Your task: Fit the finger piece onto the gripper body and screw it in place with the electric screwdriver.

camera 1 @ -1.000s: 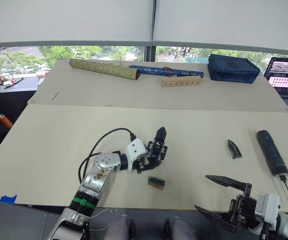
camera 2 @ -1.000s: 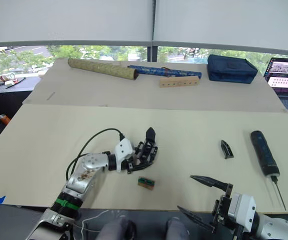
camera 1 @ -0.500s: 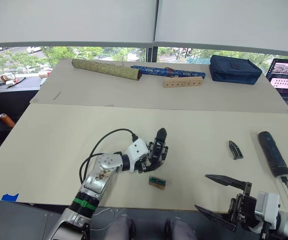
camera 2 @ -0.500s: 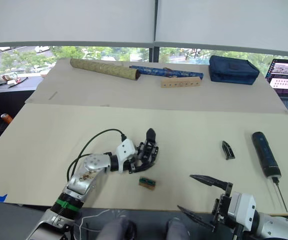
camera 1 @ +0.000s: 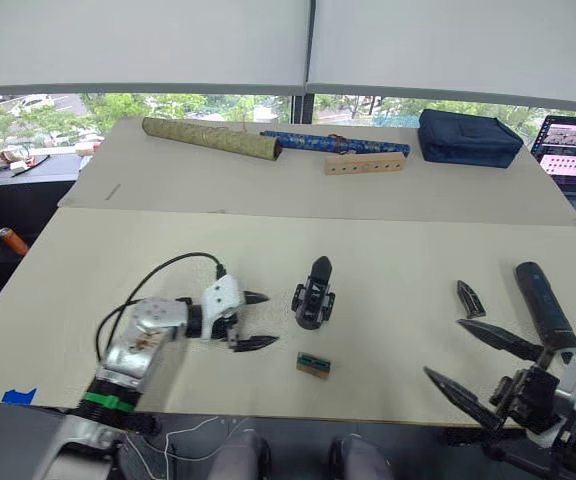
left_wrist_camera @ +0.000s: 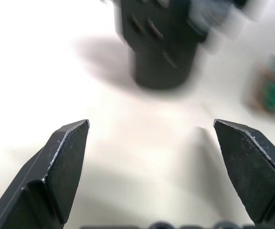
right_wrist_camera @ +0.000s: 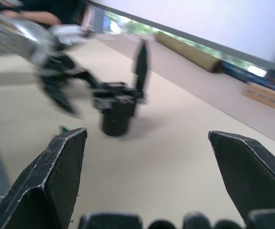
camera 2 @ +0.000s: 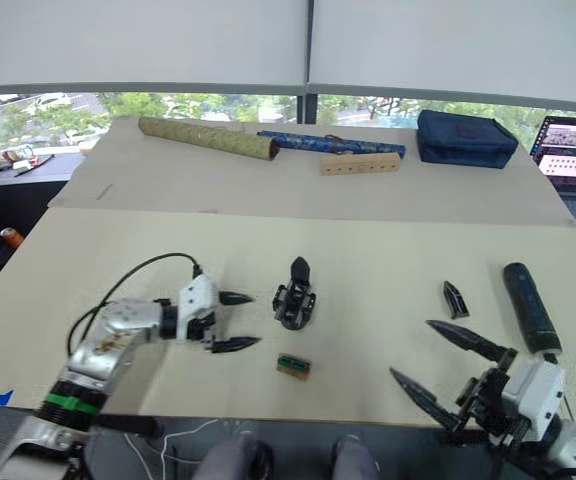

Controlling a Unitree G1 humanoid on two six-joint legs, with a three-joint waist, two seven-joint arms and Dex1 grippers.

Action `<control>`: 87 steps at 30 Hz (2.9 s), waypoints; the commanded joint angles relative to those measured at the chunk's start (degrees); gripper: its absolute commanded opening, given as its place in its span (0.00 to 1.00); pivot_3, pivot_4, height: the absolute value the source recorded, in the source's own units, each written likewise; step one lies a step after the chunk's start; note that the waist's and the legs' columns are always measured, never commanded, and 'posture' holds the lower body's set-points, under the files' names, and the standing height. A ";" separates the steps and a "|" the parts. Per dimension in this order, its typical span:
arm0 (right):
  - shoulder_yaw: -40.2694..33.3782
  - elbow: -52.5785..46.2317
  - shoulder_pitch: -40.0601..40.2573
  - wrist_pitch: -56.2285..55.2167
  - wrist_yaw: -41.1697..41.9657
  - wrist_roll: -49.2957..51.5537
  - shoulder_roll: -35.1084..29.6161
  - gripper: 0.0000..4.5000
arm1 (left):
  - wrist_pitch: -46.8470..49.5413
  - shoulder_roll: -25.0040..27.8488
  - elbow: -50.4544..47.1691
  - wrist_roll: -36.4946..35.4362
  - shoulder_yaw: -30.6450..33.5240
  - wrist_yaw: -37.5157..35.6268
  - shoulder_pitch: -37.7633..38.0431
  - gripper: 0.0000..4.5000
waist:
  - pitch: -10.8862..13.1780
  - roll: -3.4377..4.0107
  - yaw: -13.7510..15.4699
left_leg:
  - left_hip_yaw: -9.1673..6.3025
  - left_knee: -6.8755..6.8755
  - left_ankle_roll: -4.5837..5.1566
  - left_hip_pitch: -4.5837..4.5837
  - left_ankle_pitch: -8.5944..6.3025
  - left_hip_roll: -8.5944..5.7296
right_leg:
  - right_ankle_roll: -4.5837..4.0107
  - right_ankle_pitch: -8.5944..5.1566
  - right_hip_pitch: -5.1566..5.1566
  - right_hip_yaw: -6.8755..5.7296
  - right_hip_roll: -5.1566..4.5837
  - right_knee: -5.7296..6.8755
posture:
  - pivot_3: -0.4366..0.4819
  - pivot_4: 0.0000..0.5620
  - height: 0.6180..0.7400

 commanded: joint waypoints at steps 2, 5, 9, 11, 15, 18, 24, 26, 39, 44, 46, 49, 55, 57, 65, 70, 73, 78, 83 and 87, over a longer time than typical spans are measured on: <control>-7.65 -0.87 4.64 1.19 -5.55 0.04 3.38 1.00 | -0.34 4.55 -0.62 -8.16 6.10 -9.04 -0.68 0.98 | 0.00 0.01 0.05 | -0.01 -0.01 -0.02 -0.03 0.01 0.01 | 0.01 -0.01 -0.03 -0.01 0.00 -0.01 | 0.48 0.27 1.00; -9.05 -2.51 8.58 1.36 -9.05 -1.41 7.23 1.00 | 0.48 4.96 -2.90 -13.32 10.29 -10.25 -1.81 0.98 | -0.01 0.07 0.00 | 0.01 -0.04 -0.19 -0.02 0.08 0.00 | 0.01 -0.02 -0.02 0.02 -0.01 -0.01 | 0.48 0.27 1.00; -8.36 -6.09 10.93 12.42 -19.94 -6.74 8.06 1.00 | 6.39 5.11 -7.55 -19.07 13.66 -7.79 -5.41 0.98 | -0.01 0.07 -0.21 | 0.00 -0.01 -0.18 -0.02 0.08 0.01 | 0.01 -0.01 -0.03 0.07 -0.01 0.02 | 0.48 0.27 1.00; -8.11 -7.78 9.66 17.53 -21.89 -6.18 5.89 1.00 | 9.32 5.63 -9.80 -20.98 14.23 -7.04 -6.65 0.98 | -0.02 0.10 -0.35 | 0.03 -0.01 -0.19 0.00 0.09 0.01 | 0.01 -0.01 -0.02 0.14 -0.02 0.02 | 0.48 0.27 1.00; -9.99 -7.66 0.52 34.16 -26.55 0.78 -3.96 1.00 | 15.36 6.17 -14.89 -25.47 15.20 -5.71 -7.13 0.98 | -0.09 0.21 -1.78 | 0.11 -0.08 -0.34 0.11 0.17 0.01 | 0.02 -0.02 0.00 0.29 0.07 0.03 | 0.48 0.27 1.00; -10.28 -5.44 -7.01 45.50 -28.40 5.21 -11.15 1.00 | 17.31 6.08 -18.32 -27.30 15.48 -4.80 -6.49 0.98 | -0.08 0.20 -1.97 | 0.18 -0.07 -0.34 0.10 0.19 0.03 | -0.01 0.00 -0.03 0.37 0.13 0.06 | 0.48 0.27 1.00; 1.77 8.64 -29.01 67.80 -29.18 6.46 -25.99 1.00 | 17.66 5.65 -23.89 -27.89 15.19 -2.74 -2.98 0.98 | -0.04 0.17 -1.55 | 0.09 -0.11 -0.25 0.01 0.15 0.07 | -0.09 -0.06 -0.02 0.34 0.32 -0.05 | 0.48 0.27 1.00; 6.46 13.42 -34.88 69.09 -28.11 4.34 -27.32 1.00 | 17.53 5.67 -24.79 -27.71 15.27 -2.15 -1.91 0.98 | -0.04 0.16 -1.53 | 0.08 -0.10 -0.15 -0.01 0.09 0.07 | -0.09 -0.06 -0.03 0.35 0.36 -0.09 | 0.48 0.27 1.00; 29.19 38.88 -61.05 71.57 -18.99 -8.14 -25.12 1.00 | 18.30 7.11 -30.11 -28.33 16.47 1.60 2.29 0.98 | -0.03 0.16 -1.63 | 0.08 -0.02 -0.39 -0.31 0.24 0.04 | -0.03 -0.06 -0.16 0.33 0.37 -0.19 | 0.48 0.27 1.00; 32.08 43.13 -62.72 70.03 -15.78 -12.11 -23.87 0.88 | 18.62 7.52 -30.70 -28.56 16.93 2.08 2.28 1.00 | -0.05 0.14 -1.79 | 0.09 0.03 -0.40 -0.29 0.25 0.04 | -0.01 -0.05 -0.13 0.34 0.38 -0.18 | 0.48 0.27 1.00; 32.71 43.12 -62.95 70.56 -14.82 -12.97 -23.53 0.75 | 18.62 7.82 -30.61 -28.56 17.12 2.12 2.11 1.00 | -0.05 0.14 -1.79 | 0.08 0.03 -0.41 -0.27 0.25 0.05 | -0.01 -0.04 -0.11 0.34 0.38 -0.17 | 0.48 0.27 1.00; 33.48 42.45 -62.50 71.55 -13.48 -13.92 -23.26 0.50 | 18.63 8.11 -30.42 -28.47 17.17 2.18 1.71 1.00 | -0.05 0.13 -1.79 | 0.08 0.03 -0.44 -0.24 0.26 0.08 | -0.01 -0.04 -0.09 0.34 0.39 -0.15 | 0.48 0.27 1.00; 31.13 40.30 -61.73 68.85 -11.72 -14.69 -23.24 0.25 | 18.35 8.36 -29.66 -28.33 17.20 2.66 1.01 1.00 | -0.06 0.11 -1.72 | 0.07 0.03 -0.47 -0.24 0.28 0.09 | -0.01 -0.04 -0.08 0.32 0.39 -0.14 | 0.48 0.27 1.00; 28.41 38.93 -61.02 65.73 -11.49 -14.43 -22.92 0.25 | 18.57 7.86 -29.35 -28.65 17.55 3.78 0.73 1.00 | -0.06 0.11 -1.71 | 0.06 0.02 -0.48 -0.25 0.29 0.09 | -0.01 -0.05 -0.09 0.30 0.39 -0.15 | 0.48 0.27 1.00; 16.11 16.69 -55.32 44.24 -13.06 -13.17 -17.33 0.25 | 28.36 -0.32 -26.06 -38.44 22.39 22.10 -6.80 1.00 | -0.03 0.13 -1.84 | 0.00 -0.01 -0.62 -0.27 0.37 0.09 | 0.02 -0.04 -0.15 0.32 0.41 -0.07 | 0.48 0.27 1.00; 20.79 4.99 -57.51 34.20 -17.26 -17.53 -10.83 0.25 | 32.03 -7.81 -24.16 -41.14 21.42 33.54 -11.82 1.00 | -0.02 0.11 -1.71 | -0.07 -0.02 -0.67 -0.26 0.40 0.08 | 0.03 -0.04 -0.13 0.30 0.44 -0.07 | 0.48 0.27 1.00; 25.77 2.65 -59.87 27.38 -19.52 -23.56 -7.10 0.25 | 31.35 -13.71 -22.79 -40.23 20.36 39.68 -14.67 1.00 | 0.00 0.08 -1.57 | -0.08 0.02 -0.68 -0.29 0.41 0.01 | 0.03 -0.04 -0.12 0.31 0.43 -0.06 | 0.48 0.27 1.00; 31.05 2.51 -64.20 25.90 -24.84 -30.67 -1.58 0.25 | 29.59 -21.23 -21.72 -39.28 19.70 46.10 -17.76 1.00 | 0.07 -0.04 -1.66 | -0.09 0.04 -0.69 -0.31 0.43 -0.02 | 0.04 -0.03 -0.11 0.29 0.43 -0.06 | 0.48 0.27 1.00; 36.78 2.12 -68.39 28.19 -28.28 -37.53 3.54 0.25 | 28.72 -24.40 -21.10 -38.21 18.10 47.23 -18.19 1.00 | 0.07 -0.03 -1.92 | -0.09 -0.04 -0.84 -0.29 0.52 0.02 | 0.03 -0.03 -0.15 0.24 0.56 -0.01 | 0.48 0.27 1.00; 38.85 2.68 -69.39 29.34 -28.94 -40.58 5.82 0.25 | 28.05 -26.70 -21.22 -37.57 17.01 47.88 -18.82 1.00 | 0.07 -0.03 -1.76 | -0.13 -0.04 -0.88 -0.30 0.55 0.02 | 0.03 -0.03 -0.14 0.19 0.58 -0.02 | 0.48 0.27 1.00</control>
